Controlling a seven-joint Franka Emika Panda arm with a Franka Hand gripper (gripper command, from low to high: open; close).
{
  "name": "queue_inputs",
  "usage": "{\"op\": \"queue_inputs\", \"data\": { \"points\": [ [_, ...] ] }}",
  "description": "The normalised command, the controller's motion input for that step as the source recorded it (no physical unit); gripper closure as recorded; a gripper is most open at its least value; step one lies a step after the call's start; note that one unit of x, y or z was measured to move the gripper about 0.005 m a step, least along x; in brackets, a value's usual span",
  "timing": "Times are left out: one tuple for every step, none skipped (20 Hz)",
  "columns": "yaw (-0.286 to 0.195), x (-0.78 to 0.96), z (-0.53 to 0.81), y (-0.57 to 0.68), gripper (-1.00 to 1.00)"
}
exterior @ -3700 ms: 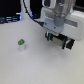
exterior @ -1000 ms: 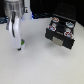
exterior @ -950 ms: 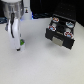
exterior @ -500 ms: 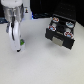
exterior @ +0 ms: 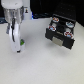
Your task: Open the kcup holder, insert the kcup into the holder, and close the kcup holder
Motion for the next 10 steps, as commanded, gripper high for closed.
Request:
{"op": "queue_inputs", "data": {
  "points": [
    [0.003,-0.14,0.05,0.31,-1.00],
    [0.000,-0.13,0.07,0.33,-1.00],
    [0.001,-0.10,0.06,0.36,-1.00],
    [0.004,-0.11,0.03,0.38,-1.00],
    [0.007,-0.11,0.00,0.37,-1.00],
    [0.011,-0.11,0.00,0.35,-1.00],
    [0.014,-0.11,0.00,0.34,-1.00],
    [0.016,-0.13,0.00,0.35,-1.00],
    [0.016,-0.13,0.00,0.31,-1.00],
    [0.016,-0.15,-0.02,0.27,-1.00]
  ]
}}
